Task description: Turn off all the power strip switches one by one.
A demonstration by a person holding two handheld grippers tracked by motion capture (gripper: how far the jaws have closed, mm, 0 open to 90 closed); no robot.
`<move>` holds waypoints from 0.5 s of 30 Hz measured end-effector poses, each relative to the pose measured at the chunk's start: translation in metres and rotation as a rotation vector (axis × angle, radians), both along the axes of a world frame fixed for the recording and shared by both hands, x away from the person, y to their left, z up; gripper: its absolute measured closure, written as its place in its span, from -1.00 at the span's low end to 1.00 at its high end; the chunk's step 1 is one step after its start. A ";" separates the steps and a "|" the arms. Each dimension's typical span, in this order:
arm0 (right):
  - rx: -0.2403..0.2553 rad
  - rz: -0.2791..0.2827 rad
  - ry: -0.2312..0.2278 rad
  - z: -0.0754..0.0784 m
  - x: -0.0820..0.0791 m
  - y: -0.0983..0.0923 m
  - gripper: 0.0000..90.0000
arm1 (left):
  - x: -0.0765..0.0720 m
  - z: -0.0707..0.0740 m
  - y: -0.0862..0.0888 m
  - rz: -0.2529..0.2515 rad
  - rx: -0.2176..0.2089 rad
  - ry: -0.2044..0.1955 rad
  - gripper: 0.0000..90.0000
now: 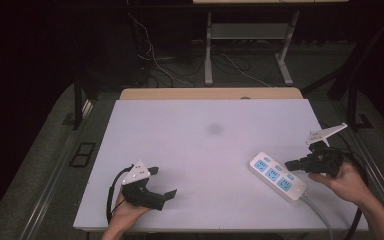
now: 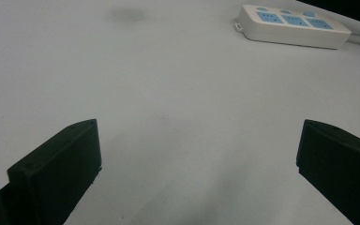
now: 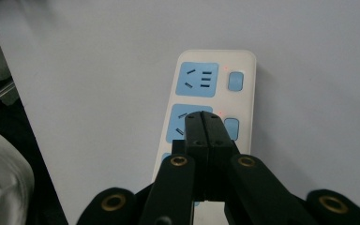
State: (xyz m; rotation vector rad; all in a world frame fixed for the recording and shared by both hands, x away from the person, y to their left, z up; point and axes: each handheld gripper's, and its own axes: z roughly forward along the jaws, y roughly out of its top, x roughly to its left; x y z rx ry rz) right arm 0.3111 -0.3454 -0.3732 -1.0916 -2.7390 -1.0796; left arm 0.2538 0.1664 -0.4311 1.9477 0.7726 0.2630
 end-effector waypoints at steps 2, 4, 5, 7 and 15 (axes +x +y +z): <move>-0.002 -0.003 -0.002 0.003 0.002 -0.001 1.00 | 0.000 0.000 0.000 0.000 -0.001 0.001 -1.00; -0.002 -0.006 -0.004 0.005 0.004 -0.001 1.00 | 0.000 0.000 0.000 0.001 -0.002 0.001 -1.00; -0.002 -0.006 -0.008 0.006 0.005 -0.001 1.00 | 0.000 0.000 0.000 0.000 -0.001 0.001 -1.00; -0.001 -0.007 -0.010 0.008 0.006 -0.001 1.00 | 0.000 0.000 0.001 0.001 -0.001 0.001 -1.00; -0.003 -0.006 -0.005 0.010 0.014 0.002 1.00 | 0.000 0.000 0.001 0.000 -0.002 0.001 -1.00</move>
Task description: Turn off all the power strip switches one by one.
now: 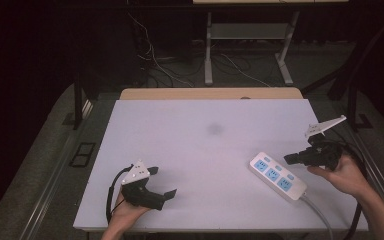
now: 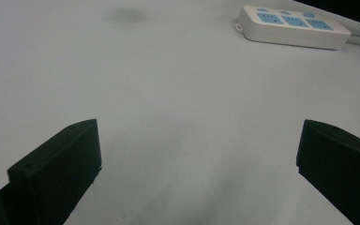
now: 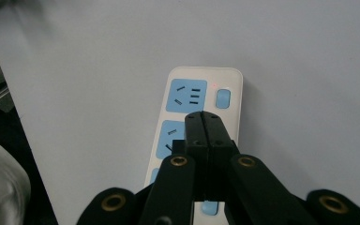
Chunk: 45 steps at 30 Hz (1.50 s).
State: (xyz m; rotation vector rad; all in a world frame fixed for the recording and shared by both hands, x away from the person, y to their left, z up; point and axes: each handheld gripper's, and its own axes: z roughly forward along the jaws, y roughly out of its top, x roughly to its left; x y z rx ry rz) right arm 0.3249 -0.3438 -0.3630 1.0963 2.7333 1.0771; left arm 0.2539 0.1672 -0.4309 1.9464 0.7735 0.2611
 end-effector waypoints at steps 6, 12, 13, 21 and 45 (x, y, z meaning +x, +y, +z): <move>-0.006 -0.002 0.010 -0.004 0.007 0.003 1.00 | 0.000 0.000 0.000 -0.001 0.001 0.000 -1.00; -0.019 0.003 0.019 -0.011 0.014 0.006 1.00 | 0.000 0.000 0.001 0.005 -0.004 -0.003 -1.00; -0.022 0.006 0.025 -0.012 0.015 0.007 1.00 | 0.000 0.000 0.001 0.006 -0.006 -0.002 -1.00; -0.046 0.020 0.043 -0.019 0.019 0.012 1.00 | 0.000 0.001 0.001 0.004 -0.004 -0.004 -1.00; -0.086 0.022 0.083 -0.038 0.023 0.018 1.00 | -0.001 0.001 0.003 0.018 -0.001 -0.005 -1.00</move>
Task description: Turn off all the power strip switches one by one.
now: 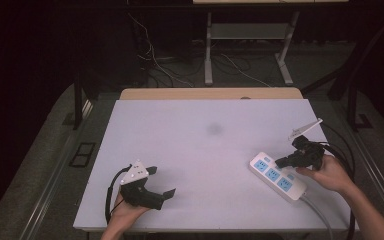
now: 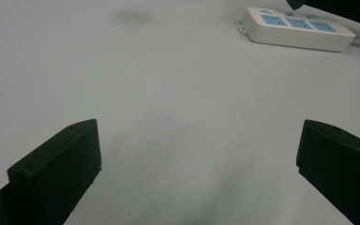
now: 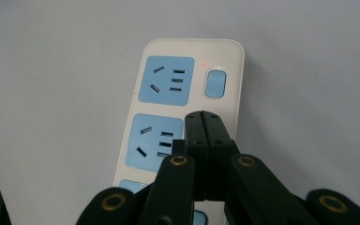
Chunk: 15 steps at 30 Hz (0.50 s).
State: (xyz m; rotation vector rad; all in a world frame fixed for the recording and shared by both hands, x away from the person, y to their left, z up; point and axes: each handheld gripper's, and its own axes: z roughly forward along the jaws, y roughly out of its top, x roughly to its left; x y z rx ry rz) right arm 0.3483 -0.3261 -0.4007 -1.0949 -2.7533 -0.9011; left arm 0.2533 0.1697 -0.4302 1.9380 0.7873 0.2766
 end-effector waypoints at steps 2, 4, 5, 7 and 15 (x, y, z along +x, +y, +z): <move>-0.001 0.004 -0.003 -0.001 0.001 0.000 1.00 | 0.000 0.000 0.000 0.001 0.000 -0.001 -1.00; 0.005 -0.002 0.001 -0.003 0.000 0.001 1.00 | 0.000 0.000 0.000 0.001 0.000 -0.001 -1.00; -0.001 0.000 0.002 -0.004 0.000 0.001 1.00 | 0.000 0.000 0.000 0.001 0.001 -0.001 -1.00; -0.010 -0.002 0.005 -0.007 0.000 0.001 1.00 | 0.000 0.000 0.000 0.001 0.001 0.000 -1.00; 0.002 -0.015 -0.010 -0.008 -0.002 -0.001 1.00 | 0.000 0.000 -0.001 0.000 0.007 0.002 -1.00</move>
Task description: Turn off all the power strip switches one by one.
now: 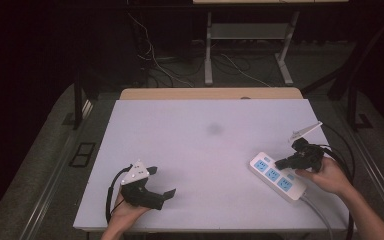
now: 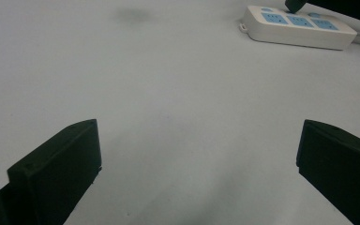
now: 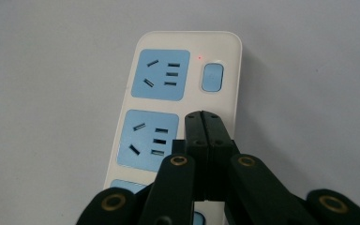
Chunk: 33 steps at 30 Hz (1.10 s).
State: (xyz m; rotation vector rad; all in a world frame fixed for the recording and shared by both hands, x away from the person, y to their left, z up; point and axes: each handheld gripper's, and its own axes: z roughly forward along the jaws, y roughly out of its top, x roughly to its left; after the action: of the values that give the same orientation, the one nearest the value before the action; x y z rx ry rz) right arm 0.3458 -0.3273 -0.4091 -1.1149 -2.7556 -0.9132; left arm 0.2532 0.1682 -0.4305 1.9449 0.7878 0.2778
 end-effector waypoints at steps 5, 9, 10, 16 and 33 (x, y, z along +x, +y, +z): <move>-0.017 0.011 -0.024 0.000 -0.002 0.002 1.00 | 0.000 0.000 0.000 -0.002 0.000 0.001 -1.00; -0.026 0.016 -0.031 0.001 -0.003 0.002 1.00 | 0.000 0.000 0.000 -0.003 0.000 0.000 -1.00; -0.027 0.014 -0.032 0.001 -0.003 0.003 1.00 | 0.000 0.000 0.000 -0.002 -0.001 -0.001 -1.00; -0.014 0.011 -0.047 -0.001 -0.005 0.001 1.00 | -0.001 0.001 0.000 -0.001 -0.003 -0.003 -1.00; -0.009 0.010 -0.050 -0.003 -0.005 0.001 1.00 | -0.002 0.001 0.001 0.000 -0.008 -0.003 -1.00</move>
State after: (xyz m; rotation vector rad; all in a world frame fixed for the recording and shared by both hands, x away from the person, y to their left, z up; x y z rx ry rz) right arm 0.3409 -0.3267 -0.4118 -1.0939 -2.8049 -0.9424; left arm 0.2514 0.1692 -0.4294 1.9368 0.7852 0.2772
